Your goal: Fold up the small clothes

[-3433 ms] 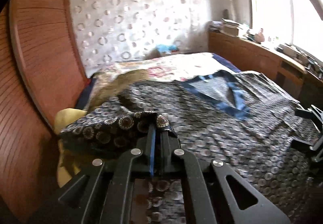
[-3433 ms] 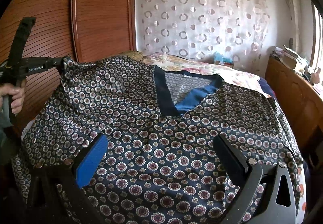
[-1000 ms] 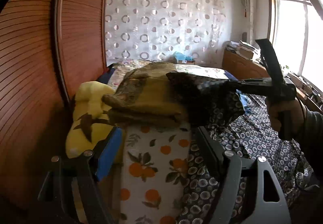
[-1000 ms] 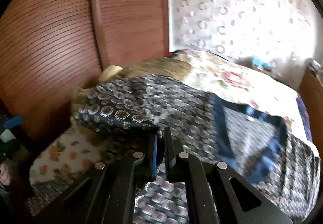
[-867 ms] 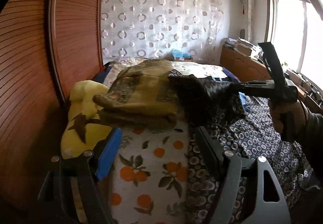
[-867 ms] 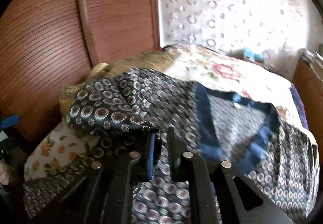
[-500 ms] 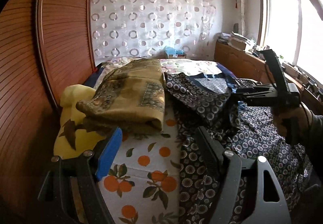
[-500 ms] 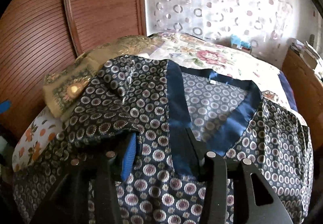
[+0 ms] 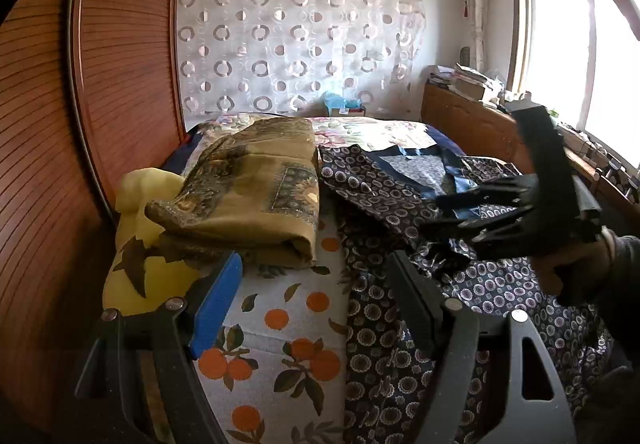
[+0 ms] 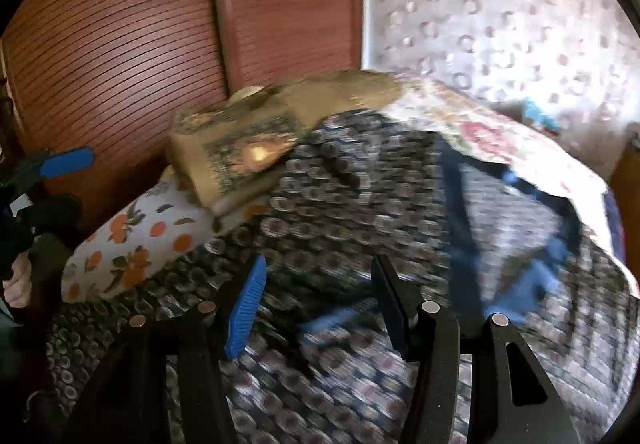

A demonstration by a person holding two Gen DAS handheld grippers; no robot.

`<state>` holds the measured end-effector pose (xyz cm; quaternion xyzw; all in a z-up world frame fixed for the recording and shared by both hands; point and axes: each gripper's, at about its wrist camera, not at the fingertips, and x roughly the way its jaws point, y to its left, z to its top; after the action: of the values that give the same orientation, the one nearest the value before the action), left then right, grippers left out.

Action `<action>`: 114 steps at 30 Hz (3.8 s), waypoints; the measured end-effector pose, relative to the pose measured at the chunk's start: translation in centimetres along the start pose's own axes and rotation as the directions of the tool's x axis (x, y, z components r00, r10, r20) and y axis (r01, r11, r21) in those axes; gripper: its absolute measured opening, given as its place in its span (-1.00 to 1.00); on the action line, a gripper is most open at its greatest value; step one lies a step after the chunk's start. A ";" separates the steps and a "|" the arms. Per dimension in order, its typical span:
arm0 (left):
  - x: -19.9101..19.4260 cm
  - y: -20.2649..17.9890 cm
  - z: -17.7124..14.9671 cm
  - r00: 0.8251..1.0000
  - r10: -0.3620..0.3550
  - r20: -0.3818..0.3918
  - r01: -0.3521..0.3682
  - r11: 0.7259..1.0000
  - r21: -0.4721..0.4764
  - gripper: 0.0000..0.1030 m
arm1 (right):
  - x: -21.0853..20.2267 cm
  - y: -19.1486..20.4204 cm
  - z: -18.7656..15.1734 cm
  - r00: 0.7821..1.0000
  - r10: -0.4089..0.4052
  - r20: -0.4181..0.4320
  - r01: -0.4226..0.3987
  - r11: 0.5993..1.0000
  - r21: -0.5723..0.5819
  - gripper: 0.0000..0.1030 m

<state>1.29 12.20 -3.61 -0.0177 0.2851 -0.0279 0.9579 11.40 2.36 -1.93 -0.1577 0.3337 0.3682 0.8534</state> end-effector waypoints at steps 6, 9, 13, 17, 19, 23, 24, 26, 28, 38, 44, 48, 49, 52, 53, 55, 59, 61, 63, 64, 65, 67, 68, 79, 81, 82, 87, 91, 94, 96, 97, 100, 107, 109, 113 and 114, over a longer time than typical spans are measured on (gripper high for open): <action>0.2 -0.5 0.1 1.000 -0.006 -0.008 0.006 1.000 0.005 0.47 | 4.1 0.9 0.8 0.997 0.025 -0.066 -0.028 0.999 -0.046 0.10; 0.6 -0.8 0.1 1.000 -0.010 -0.015 0.010 1.000 0.009 0.47 | 5.5 0.7 1.1 0.995 0.008 -0.096 -0.015 0.998 -0.064 -0.46; 1.4 -1.3 0.7 1.000 -0.016 -0.021 0.017 1.000 0.025 0.47 | 5.6 -1.3 2.6 0.998 -0.011 -0.070 0.008 0.999 -0.043 -0.86; 2.7 -1.8 1.8 0.999 -0.027 -0.027 0.029 0.998 0.053 0.47 | 3.4 -4.7 3.9 0.997 -0.079 -0.012 0.079 0.997 0.020 -0.86; 3.8 -2.4 2.5 0.999 -0.028 -0.042 0.031 0.997 0.074 0.47 | 3.0 -6.7 4.5 0.990 -0.140 0.009 0.139 0.989 0.052 -0.86; 6.4 -3.8 3.9 0.997 -0.033 -0.072 0.041 0.992 0.121 0.47 | 2.9 -10.1 5.0 0.977 -0.212 -0.008 0.212 0.970 0.116 -0.21; 7.0 -4.0 4.2 0.996 -0.036 -0.080 0.046 0.991 0.126 0.47 | 2.8 -10.6 4.9 0.977 -0.211 -0.006 0.210 0.970 0.122 0.01; 8.5 -4.5 5.0 0.994 -0.043 -0.102 0.057 0.989 0.133 0.47 | 2.2 -11.8 4.6 0.976 -0.219 0.005 0.216 0.967 0.131 0.06; 10.1 -4.9 5.8 0.991 -0.059 -0.122 0.075 0.988 0.134 0.47 | 1.4 -12.9 4.0 0.977 -0.214 0.007 0.211 0.966 0.149 0.09; 17.3 -6.6 9.0 0.972 -0.093 -0.214 0.122 0.984 0.127 0.34 | -1.1 -16.7 -2.1 0.974 -0.215 -0.071 0.225 0.957 0.184 0.09; 20.0 -7.5 10.0 0.964 -0.090 -0.249 0.128 0.982 0.139 -0.03 | -0.4 -19.6 -3.8 0.963 -0.227 -0.145 0.256 0.940 0.225 0.09; 21.4 -7.5 10.1 0.958 -0.082 -0.274 0.125 0.982 0.142 -0.40 | -0.7 -20.2 -3.7 0.963 -0.234 -0.137 0.259 0.943 0.209 0.10; 21.6 -7.5 10.2 0.956 -0.083 -0.280 0.126 0.982 0.139 -0.62 | -0.6 -20.1 -3.7 0.961 -0.240 -0.134 0.264 0.943 0.201 0.10; 21.4 -7.0 10.6 0.956 -0.108 -0.274 0.144 0.983 0.115 -0.93 | -0.3 -20.2 -3.7 0.963 -0.236 -0.130 0.259 0.945 0.200 0.16; 21.1 -6.7 10.9 0.958 -0.107 -0.266 0.141 0.983 0.113 -0.95 | -0.3 -20.2 -3.8 0.963 -0.237 -0.131 0.260 0.945 0.200 0.21; 20.0 -5.6 11.7 0.970 -0.086 -0.228 0.113 0.988 0.107 -0.95 | -0.2 -20.1 -3.9 0.962 -0.240 -0.132 0.263 0.944 0.198 0.26; 17.7 -2.3 13.4 0.983 -0.047 -0.176 0.060 0.996 0.073 -0.96 | 0.0 -20.2 -3.9 0.960 -0.244 -0.136 0.268 0.942 0.202 0.33; 16.9 -0.3 13.9 0.988 -0.001 -0.155 0.011 0.998 0.065 -0.96 | 0.1 -20.2 -3.9 0.960 -0.245 -0.137 0.270 0.941 0.205 0.36; 16.6 1.7 14.0 0.987 0.038 -0.154 -0.032 0.998 0.045 -0.96 | 0.2 -20.2 -3.8 0.959 -0.247 -0.138 0.272 0.940 0.204 0.39; 16.8 2.4 13.9 0.986 0.046 -0.159 -0.040 0.998 0.037 -0.96 | 0.2 -20.3 -3.8 0.959 -0.246 -0.138 0.271 0.941 0.205 0.39; 16.9 2.9 13.8 0.985 0.052 -0.165 -0.047 0.998 0.035 -0.96 | 0.2 -20.3 -3.8 0.959 -0.246 -0.138 0.270 0.941 0.205 0.40; 17.1 3.4 13.3 0.983 0.071 -0.172 -0.064 0.997 0.043 -0.96 | 0.2 -20.3 -3.8 0.960 -0.245 -0.138 0.270 0.941 0.205 0.41; 17.3 3.5 13.1 0.982 0.074 -0.174 -0.068 0.997 0.043 -0.96 | 0.2 -20.3 -3.9 0.960 -0.245 -0.138 0.270 0.941 0.205 0.41; 16.5 3.3 13.1 0.986 0.101 -0.135 -0.096 0.994 0.044 -0.48 | 0.2 -20.4 -3.9 0.960 -0.243 -0.140 0.269 0.941 0.205 0.49; 15.7 2.8 13.2 0.988 0.109 -0.110 -0.103 0.993 0.053 -0.23 | 0.2 -20.4 -3.9 0.958 -0.251 -0.138 0.276 0.939 0.206 0.49; 15.1 2.4 13.2 0.990 0.102 -0.096 -0.097 0.994 0.058 -0.16 | 0.2 -20.4 -3.9 0.958 -0.251 -0.138 0.275 0.939 0.206 0.50; 13.3 0.4 13.1 0.997 0.057 -0.047 -0.053 0.996 0.077 0.47 | 0.2 -20.4 -3.9 0.958 -0.252 -0.138 0.277 0.939 0.206 0.50; 12.5 -1.7 12.4 0.999 -0.002 -0.037 0.004 0.998 0.063 0.53 | 0.1 -20.4 -3.9 0.958 -0.251 -0.137 0.275 0.939 0.208 0.50; 12.5 -3.6 11.6 0.998 -0.046 -0.045 0.048 0.998 0.046 0.53 | -0.5 -20.7 -4.1 0.960 -0.248 -0.132 0.272 0.937 0.219 0.50; 12.7 -5.0 11.0 0.995 -0.079 -0.055 0.081 0.996 0.048 0.53 | -1.9 -20.8 -4.5 0.959 -0.259 -0.112 0.279 0.931 0.235 0.50; 12.7 -5.6 10.6 0.994 -0.088 -0.058 0.091 0.995 0.049 0.53 | -2.8 -20.8 -4.7 0.961 -0.259 -0.093 0.274 0.929 0.250 0.50; 13.5 -7.5 9.6 0.988 -0.125 -0.087 0.130 0.990 0.054 0.53 | -6.0 -20.9 -5.6 0.957 -0.284 -0.050 0.286 0.913 0.292 0.50; 15.6 -10.8 7.9 0.973 -0.169 -0.158 0.183 0.980 0.080 0.53 | -13.3 -22.5 -11.6 0.914 -0.403 -0.052 0.389 0.833 0.393 0.50; 16.2 -11.6 7.4 0.969 -0.174 -0.177 0.191 0.978 0.087 0.53 | -15.0 -23.6 -13.9 0.900 -0.428 -0.087 0.421 0.797 0.433 0.50; 17.1 -12.8 6.8 0.962 -0.178 -0.208 0.204 0.973 0.111 0.53 | -17.1 -25.3 -17.6 0.874 -0.462 -0.153 0.474 0.737 0.482 0.45; 17.4 -13.2 6.6 0.959 -0.180 -0.218 0.208 0.971 0.116 0.53 | -17.6 -25.5 -18.3 0.868 -0.470 -0.163 0.484 0.724 0.491 0.44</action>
<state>18.85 -1.91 -6.90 0.0237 0.3768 -0.1432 0.9149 12.94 -33.58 -2.61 -0.0081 0.3798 0.0308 0.9245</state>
